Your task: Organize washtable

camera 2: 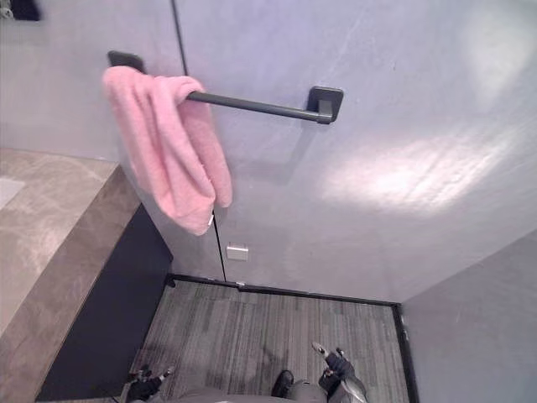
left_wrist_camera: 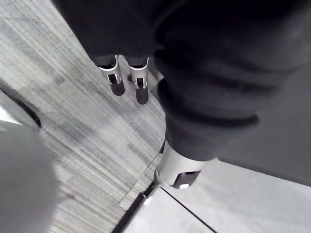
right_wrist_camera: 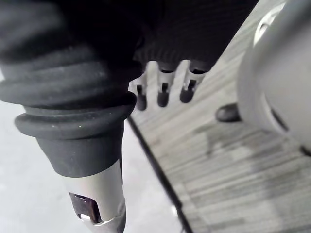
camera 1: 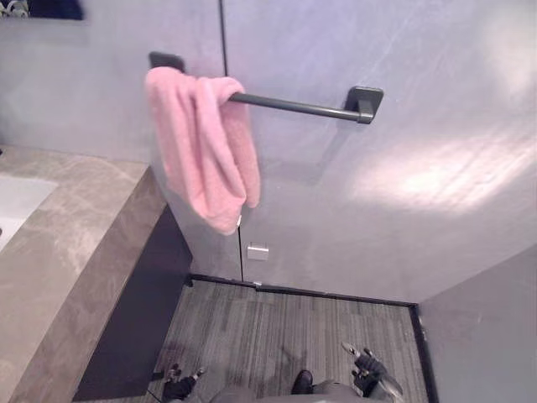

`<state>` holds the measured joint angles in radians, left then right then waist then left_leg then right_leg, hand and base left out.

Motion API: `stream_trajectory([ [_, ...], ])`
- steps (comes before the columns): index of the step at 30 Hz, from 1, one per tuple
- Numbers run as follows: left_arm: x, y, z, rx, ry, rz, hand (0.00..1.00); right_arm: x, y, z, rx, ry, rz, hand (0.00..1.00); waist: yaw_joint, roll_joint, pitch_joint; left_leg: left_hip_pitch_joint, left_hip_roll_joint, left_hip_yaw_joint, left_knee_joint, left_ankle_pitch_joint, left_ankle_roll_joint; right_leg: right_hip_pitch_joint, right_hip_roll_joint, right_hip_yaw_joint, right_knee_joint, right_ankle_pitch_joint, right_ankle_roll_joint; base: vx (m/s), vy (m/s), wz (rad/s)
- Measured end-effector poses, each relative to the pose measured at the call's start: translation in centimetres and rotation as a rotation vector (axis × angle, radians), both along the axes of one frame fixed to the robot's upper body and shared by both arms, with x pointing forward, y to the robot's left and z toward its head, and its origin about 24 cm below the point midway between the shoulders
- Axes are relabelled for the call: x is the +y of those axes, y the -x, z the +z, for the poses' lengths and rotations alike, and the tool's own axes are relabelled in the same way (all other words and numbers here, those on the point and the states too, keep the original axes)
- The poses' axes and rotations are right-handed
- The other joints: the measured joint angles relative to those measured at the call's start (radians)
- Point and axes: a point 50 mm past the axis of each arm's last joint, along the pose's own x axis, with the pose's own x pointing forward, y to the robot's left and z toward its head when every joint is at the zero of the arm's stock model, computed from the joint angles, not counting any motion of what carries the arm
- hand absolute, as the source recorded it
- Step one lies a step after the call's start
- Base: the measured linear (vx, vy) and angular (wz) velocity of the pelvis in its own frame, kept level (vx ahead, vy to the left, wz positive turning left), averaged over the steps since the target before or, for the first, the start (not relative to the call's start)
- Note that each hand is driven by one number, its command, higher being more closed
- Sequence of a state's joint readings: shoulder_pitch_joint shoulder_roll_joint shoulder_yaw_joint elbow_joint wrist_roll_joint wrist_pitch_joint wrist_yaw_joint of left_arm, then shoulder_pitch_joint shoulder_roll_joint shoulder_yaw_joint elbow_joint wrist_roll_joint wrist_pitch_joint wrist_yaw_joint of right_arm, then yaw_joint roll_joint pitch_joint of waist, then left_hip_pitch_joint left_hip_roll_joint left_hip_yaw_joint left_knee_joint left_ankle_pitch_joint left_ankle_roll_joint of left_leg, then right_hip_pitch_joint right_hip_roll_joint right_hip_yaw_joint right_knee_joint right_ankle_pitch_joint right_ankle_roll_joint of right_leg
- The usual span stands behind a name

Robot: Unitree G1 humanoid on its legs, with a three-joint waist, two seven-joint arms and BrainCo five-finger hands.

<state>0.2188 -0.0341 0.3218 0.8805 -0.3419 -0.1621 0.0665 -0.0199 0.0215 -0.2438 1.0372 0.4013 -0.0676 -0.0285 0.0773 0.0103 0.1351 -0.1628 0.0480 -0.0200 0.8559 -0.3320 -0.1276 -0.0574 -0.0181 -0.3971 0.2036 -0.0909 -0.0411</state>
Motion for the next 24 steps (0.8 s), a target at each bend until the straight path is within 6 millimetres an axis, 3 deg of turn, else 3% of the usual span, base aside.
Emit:
stream_trajectory([
  [1, -0.2, 0.3, -0.1, 0.011, 0.008, 0.007, 0.0, 0.5, -0.9, 0.3, -0.012, 0.0, 0.013, 0.0, 0.023, 0.02, 0.004, -0.059, 0.071, 0.039, 0.052, -0.009, 0.017, 0.034, 0.022, 0.019, -0.008, -0.008, -0.006, 0.31, -0.079, -0.4],
  [2, -0.3, 0.4, -0.2, 0.013, 0.01, 0.009, 0.0, 0.6, -1.0, 0.3, -0.013, -0.002, 0.012, 0.0, 0.024, 0.017, 0.005, -0.062, 0.08, 0.043, 0.034, -0.012, 0.022, 0.044, 0.022, 0.024, -0.011, -0.008, -0.006, 0.32, -0.067, -0.6],
  [4, -0.2, 0.7, -0.3, 0.015, 0.024, 0.038, 0.0, 1.2, -2.2, 0.7, -0.05, -0.026, -0.004, 0.0, 0.037, -0.002, 0.004, -0.042, 0.107, 0.035, -0.249, -0.006, 0.025, 0.085, 0.009, 0.081, -0.03, -0.009, -0.001, 0.3, -0.009, -0.65],
  [5, -0.3, 0.6, -0.3, 0.014, 0.026, 0.036, 0.0, 1.1, -2.4, 0.8, -0.057, -0.022, -0.005, 0.0, 0.04, -0.001, 0.003, -0.029, 0.108, 0.018, -0.344, 0.019, 0.023, 0.09, 0.008, 0.095, -0.033, -0.012, 0.006, 0.32, 0.152, -0.78],
  [6, -0.4, 0.4, -0.3, 0.015, 0.031, 0.027, 0.0, 0.5, -2.7, 1.0, -0.068, -0.007, -0.013, 0.0, 0.042, 0.005, -0.001, -0.007, 0.11, -0.005, -0.459, 0.151, 0.027, 0.096, 0.01, 0.12, -0.035, -0.023, 0.029, 0.26, 0.171, -0.58],
  [9, 1.0, 0.4, -0.3, 0.038, -0.01, -0.023, 0.0, 1.1, -2.2, 0.7, -0.051, -0.023, -0.026, 0.0, 0.015, -0.059, -0.027, 0.07, 0.072, 0.049, -0.551, 0.169, 0.043, 0.121, -0.039, 0.162, -0.078, -0.008, 0.061, 0.23, 0.153, -0.36],
  [13, 1.7, 0.0, 0.0, 0.029, -0.033, -0.042, 0.0, 1.2, -1.1, 0.2, -0.015, -0.022, -0.03, 0.0, 0.012, -0.067, -0.031, 0.136, 0.052, 0.114, -0.607, 0.172, 0.047, 0.14, -0.063, 0.222, -0.121, 0.03, 0.112, 0.12, 0.121, -0.5],
  [17, 3.0, -3.9, 3.2, -0.19, -0.129, -0.073, 0.0, 1.5, -1.1, 0.3, -0.014, -0.005, 0.038, 0.0, -0.01, -0.06, -0.033, 0.164, 0.037, 0.154, -0.678, 0.196, 0.079, 0.13, -0.072, 0.244, -0.163, 0.077, 0.12, -0.01, 0.058, -0.31],
  [21, 6.2, -7.5, 9.8, -0.479, -0.319, -0.164, 0.0, 0.5, -0.3, 0.1, 0.01, 0.038, 0.107, 0.0, -0.009, -0.052, -0.041, 0.189, 0.013, 0.174, -0.754, 0.234, 0.087, 0.122, -0.087, 0.263, -0.205, 0.094, 0.117, -0.07, 0.012, -0.21],
  [24, 7.3, -9.0, 12.6, -0.59, -0.384, -0.218, 0.0, -0.3, 0.3, -0.1, 0.032, 0.063, 0.134, 0.0, -0.011, -0.036, -0.051, 0.23, -0.005, 0.184, -0.851, 0.285, 0.089, 0.119, -0.095, 0.263, -0.221, 0.094, 0.117, -0.11, -0.011, -0.12],
])
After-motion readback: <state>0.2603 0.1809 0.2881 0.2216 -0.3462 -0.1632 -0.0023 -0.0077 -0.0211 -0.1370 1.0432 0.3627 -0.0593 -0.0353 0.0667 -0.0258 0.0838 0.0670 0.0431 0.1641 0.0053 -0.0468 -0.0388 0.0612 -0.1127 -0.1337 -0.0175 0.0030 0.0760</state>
